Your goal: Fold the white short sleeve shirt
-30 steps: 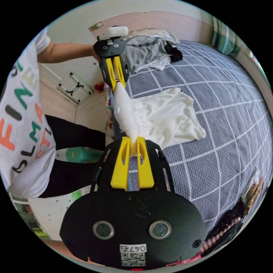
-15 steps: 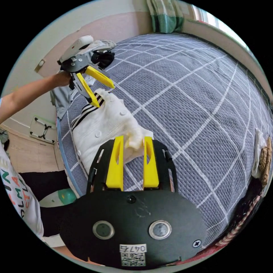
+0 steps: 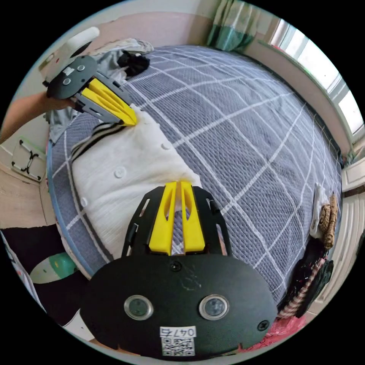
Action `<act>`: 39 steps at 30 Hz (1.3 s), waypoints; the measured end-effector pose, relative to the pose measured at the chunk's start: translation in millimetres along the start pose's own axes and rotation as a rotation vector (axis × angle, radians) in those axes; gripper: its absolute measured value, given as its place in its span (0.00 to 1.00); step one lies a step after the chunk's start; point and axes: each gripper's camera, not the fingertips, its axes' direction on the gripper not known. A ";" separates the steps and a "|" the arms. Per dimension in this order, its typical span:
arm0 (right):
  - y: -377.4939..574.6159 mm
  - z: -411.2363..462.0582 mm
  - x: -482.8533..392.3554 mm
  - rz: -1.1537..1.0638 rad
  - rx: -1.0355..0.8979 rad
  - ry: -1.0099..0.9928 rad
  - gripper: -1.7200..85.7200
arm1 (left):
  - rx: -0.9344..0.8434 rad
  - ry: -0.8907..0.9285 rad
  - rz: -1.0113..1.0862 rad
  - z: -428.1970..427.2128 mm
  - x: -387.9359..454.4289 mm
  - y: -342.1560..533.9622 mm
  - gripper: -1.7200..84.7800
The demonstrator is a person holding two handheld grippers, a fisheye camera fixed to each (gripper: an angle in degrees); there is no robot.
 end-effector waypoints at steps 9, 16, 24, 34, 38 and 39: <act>19.3 -25.3 -8.0 0.037 0.139 -0.068 0.02 | 0.165 0.159 -0.176 -7.3 -25.5 53.3 0.01; 8.6 3.1 -27.8 0.026 0.049 -0.133 0.05 | 0.095 0.260 -0.302 27.5 -38.6 64.1 0.02; 69.4 -59.0 -123.2 -0.234 0.142 -0.094 0.15 | 0.147 0.066 0.225 -34.5 58.8 126.7 0.25; 107.9 -7.5 -185.6 -0.539 0.016 0.144 0.14 | 0.056 -0.110 0.532 39.7 101.2 146.0 0.22; 106.0 9.5 -191.5 -0.648 -0.002 0.255 0.09 | 0.044 -0.121 0.613 50.9 96.4 141.7 0.20; 104.8 11.2 -192.0 -0.663 -0.009 0.268 0.08 | 0.033 -0.109 0.613 51.3 91.6 139.2 0.18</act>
